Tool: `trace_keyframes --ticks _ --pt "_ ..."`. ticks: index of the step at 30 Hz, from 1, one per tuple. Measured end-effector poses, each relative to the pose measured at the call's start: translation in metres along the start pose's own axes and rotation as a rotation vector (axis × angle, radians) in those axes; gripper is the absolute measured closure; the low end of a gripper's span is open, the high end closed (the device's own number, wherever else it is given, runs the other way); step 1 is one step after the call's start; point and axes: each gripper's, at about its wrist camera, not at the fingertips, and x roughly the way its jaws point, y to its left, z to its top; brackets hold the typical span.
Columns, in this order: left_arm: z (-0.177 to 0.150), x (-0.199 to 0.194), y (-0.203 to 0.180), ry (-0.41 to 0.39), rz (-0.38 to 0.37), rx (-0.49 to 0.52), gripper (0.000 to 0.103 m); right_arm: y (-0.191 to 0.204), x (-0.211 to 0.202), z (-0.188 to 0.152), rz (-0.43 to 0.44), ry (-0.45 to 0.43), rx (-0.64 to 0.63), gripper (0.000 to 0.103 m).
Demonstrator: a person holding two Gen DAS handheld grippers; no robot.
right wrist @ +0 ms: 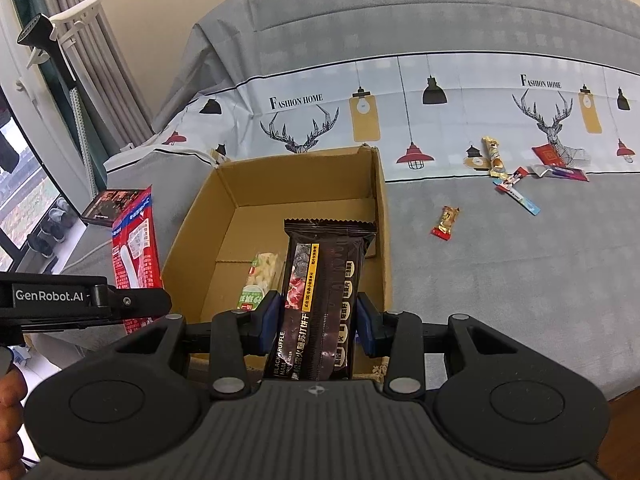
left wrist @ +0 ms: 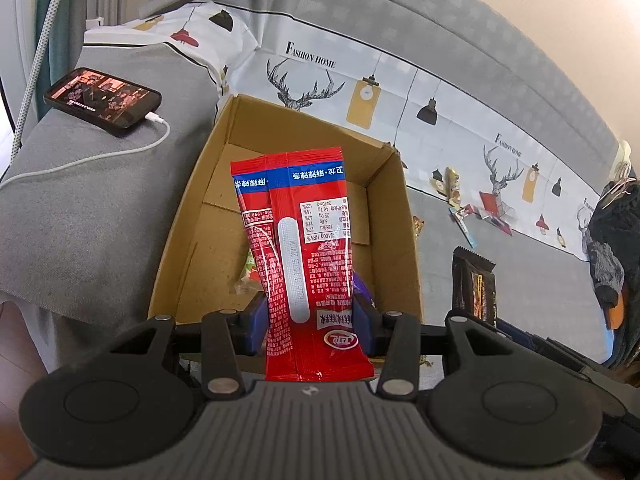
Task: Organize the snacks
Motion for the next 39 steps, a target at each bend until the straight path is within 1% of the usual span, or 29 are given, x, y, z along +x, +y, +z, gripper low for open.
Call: trace_keyframes --ticks 14,39 --pt "0.008 0.02 0.005 0.027 0.008 0.014 0.054 0.001 0.023 0.004 -0.006 0.042 0.0 0.061" --pt "0.021 0.061 0.011 0.08 0.016 0.005 0.054 0.005 0.069 0.01 -0.018 0.115 0.009 0.062"
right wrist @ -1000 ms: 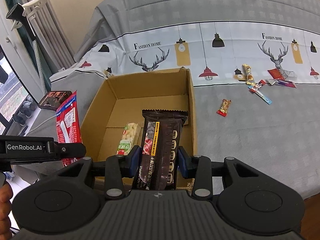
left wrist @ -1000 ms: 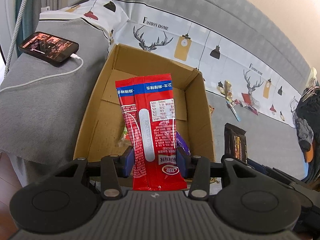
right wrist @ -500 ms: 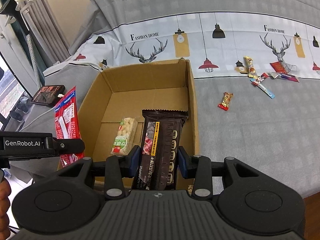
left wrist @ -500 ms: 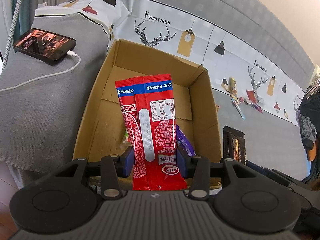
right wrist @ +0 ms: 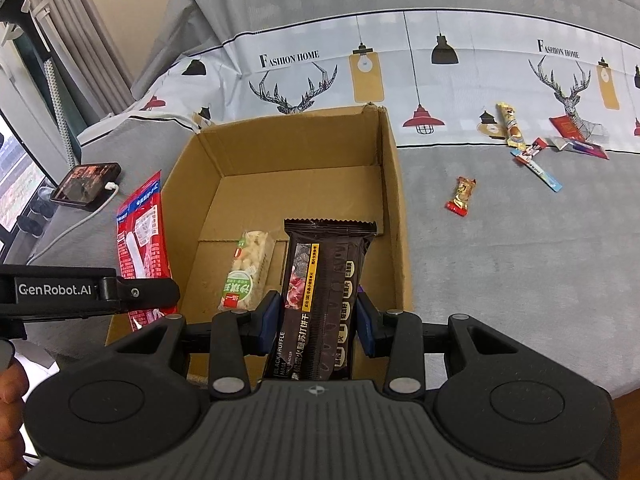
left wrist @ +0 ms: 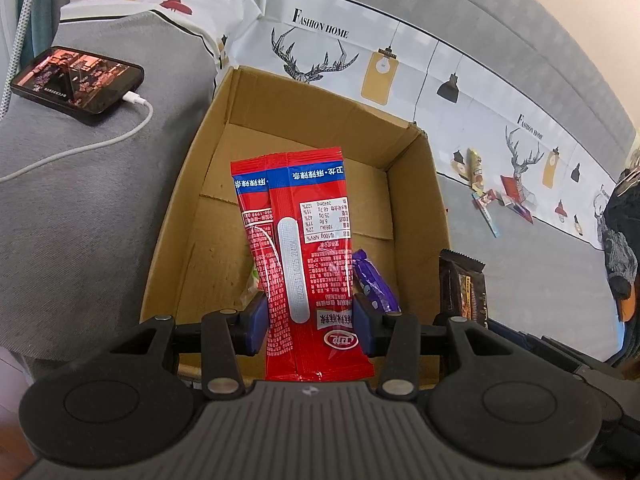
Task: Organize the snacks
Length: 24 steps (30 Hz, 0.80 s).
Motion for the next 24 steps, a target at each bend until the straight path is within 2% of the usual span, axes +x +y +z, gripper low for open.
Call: trace_keyframes --ticks 24 --pt "0.016 0.054 0.011 0.086 0.02 -0.004 0.054 0.004 0.062 0.012 -0.019 0.074 -0.007 0.061"
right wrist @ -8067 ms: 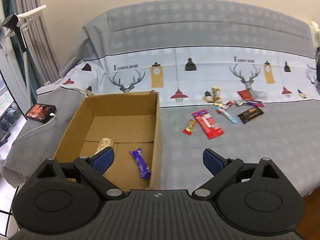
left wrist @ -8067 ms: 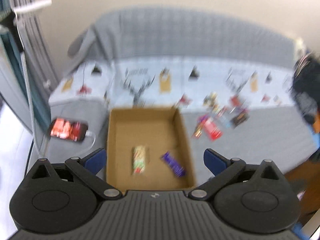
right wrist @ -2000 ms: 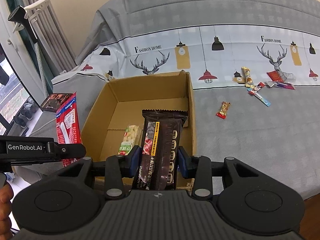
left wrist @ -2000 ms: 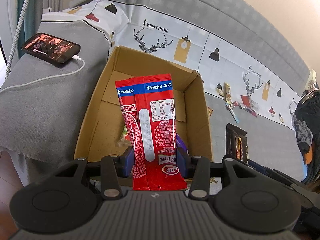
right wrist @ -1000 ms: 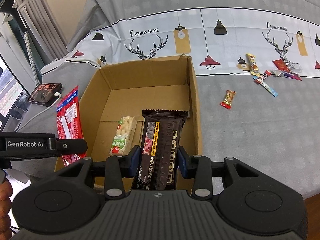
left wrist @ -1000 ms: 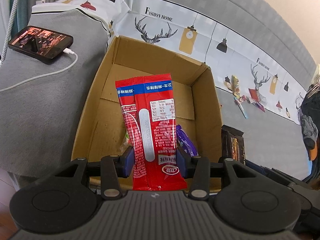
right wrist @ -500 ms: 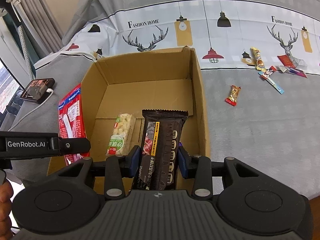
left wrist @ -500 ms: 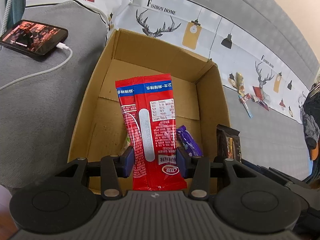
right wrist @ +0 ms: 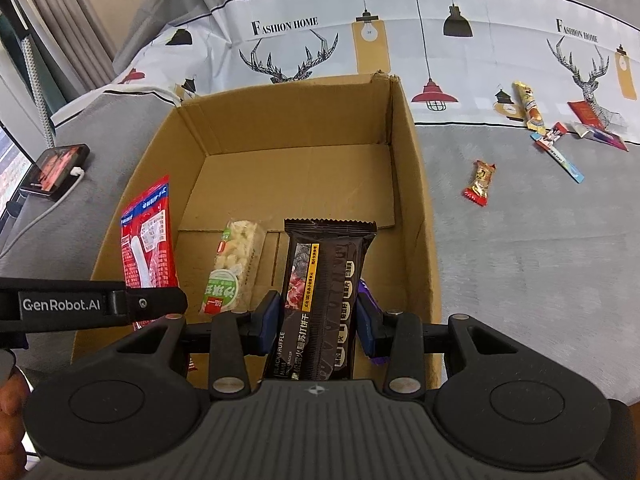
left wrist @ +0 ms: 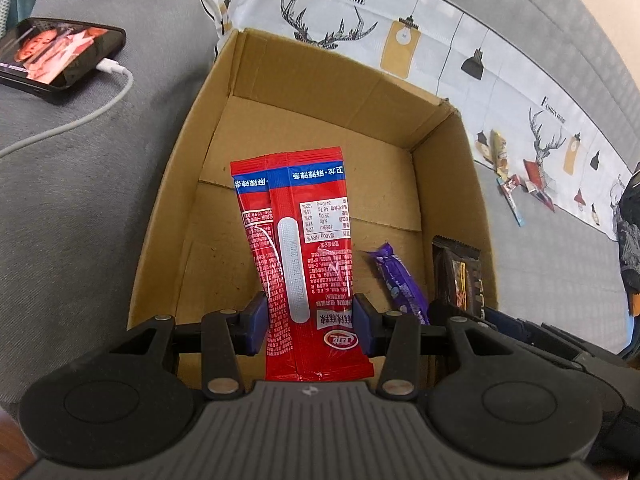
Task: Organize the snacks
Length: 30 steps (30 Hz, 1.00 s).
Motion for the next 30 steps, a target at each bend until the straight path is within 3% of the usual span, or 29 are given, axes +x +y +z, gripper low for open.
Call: trace_keyframes --ticks 14,16,17,18,20,26,30 --pt "0.005 0.034 0.005 0.037 0.037 0.007 0.052 -0.005 0.032 0.007 -0.011 0.026 -0.007 0.061" --pt "0.006 0.035 0.008 0.013 0.057 -0.006 0.033 -0.006 0.033 0.009 -0.004 0.021 0.003 0.059" --pt "0.007 0.034 0.01 0.003 0.063 -0.018 0.008 -0.007 0.033 0.011 0.001 0.011 0.005 0.047" --pt "0.008 0.031 0.013 -0.019 0.066 -0.041 0.0 -0.007 0.031 0.012 -0.005 -0.001 0.011 0.034" --pt "0.008 0.026 0.015 -0.051 0.042 -0.056 0.0 -0.011 0.027 0.016 -0.039 -0.031 0.038 0.018" --pt "-0.002 0.021 0.014 -0.026 0.06 -0.056 0.0 -0.014 0.017 0.01 -0.034 -0.017 0.033 0.018" --pt "-0.017 0.008 0.01 -0.056 0.119 -0.017 0.0 -0.011 0.004 -0.001 -0.033 -0.005 0.013 0.017"
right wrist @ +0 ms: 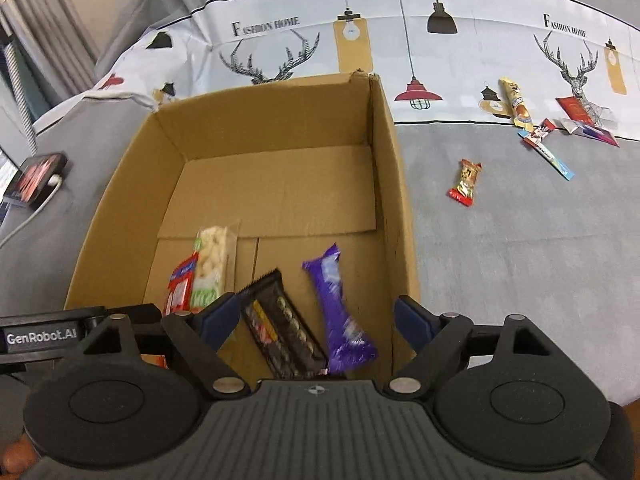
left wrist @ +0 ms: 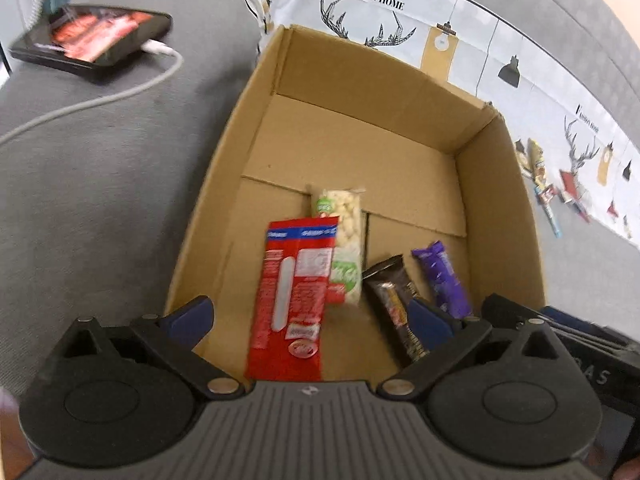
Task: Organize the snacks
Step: 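Open both tools to release the wafer pack and dark bar in the box, then lift both tools out of the box toward the snacks on the bedspread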
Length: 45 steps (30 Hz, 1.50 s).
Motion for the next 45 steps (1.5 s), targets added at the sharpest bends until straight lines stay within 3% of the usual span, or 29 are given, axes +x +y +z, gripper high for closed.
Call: trace_keyframes --ticks 15,23,34,45 --pt "-0.048 -0.083 -0.017 -0.164 0.144 0.093 0.0 0.012 -0.089 -0.053 -0.031 -0.117 -0.12 0.01" --pt "-0.072 -0.116 -0.018 -0.194 0.194 0.081 0.0 0.003 -0.128 -0.075 -0.02 -0.192 -0.112 0.009" --pt "-0.084 -0.142 -0.03 -0.192 0.206 0.048 0.0 0.0 -0.166 -0.093 0.026 -0.297 -0.149 0.006" --pt "-0.092 -0.148 -0.043 -0.196 0.226 0.097 0.0 -0.007 -0.172 -0.098 0.046 -0.304 -0.132 0.001"
